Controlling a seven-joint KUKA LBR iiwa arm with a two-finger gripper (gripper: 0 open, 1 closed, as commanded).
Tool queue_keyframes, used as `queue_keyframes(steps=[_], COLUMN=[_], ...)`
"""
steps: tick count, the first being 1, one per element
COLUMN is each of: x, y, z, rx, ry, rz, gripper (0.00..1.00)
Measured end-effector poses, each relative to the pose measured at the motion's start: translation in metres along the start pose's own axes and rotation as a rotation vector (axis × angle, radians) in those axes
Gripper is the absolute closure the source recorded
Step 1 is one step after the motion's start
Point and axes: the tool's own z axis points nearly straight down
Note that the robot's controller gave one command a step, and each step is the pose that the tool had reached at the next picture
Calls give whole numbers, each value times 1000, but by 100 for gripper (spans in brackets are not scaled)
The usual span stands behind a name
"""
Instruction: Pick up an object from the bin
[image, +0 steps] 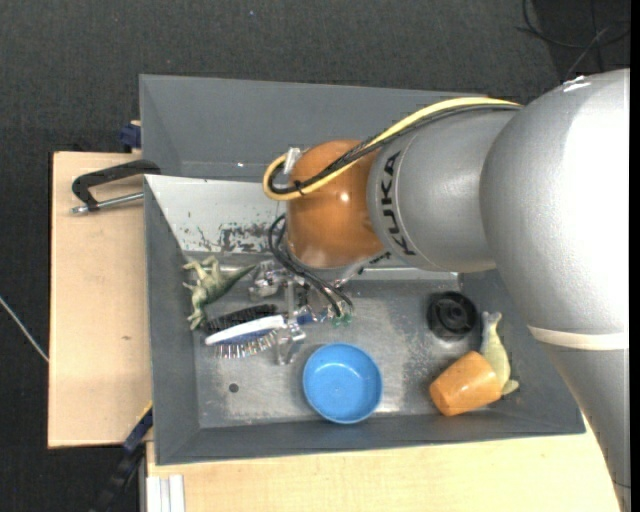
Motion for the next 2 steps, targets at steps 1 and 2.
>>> queue_keyframes(steps=[1,2], x=[-2,-2], y=[-1,-10], z=[-2,-125], rx=[0,1], ry=[-7,-11], rz=[3,-37], gripper=[100,100])
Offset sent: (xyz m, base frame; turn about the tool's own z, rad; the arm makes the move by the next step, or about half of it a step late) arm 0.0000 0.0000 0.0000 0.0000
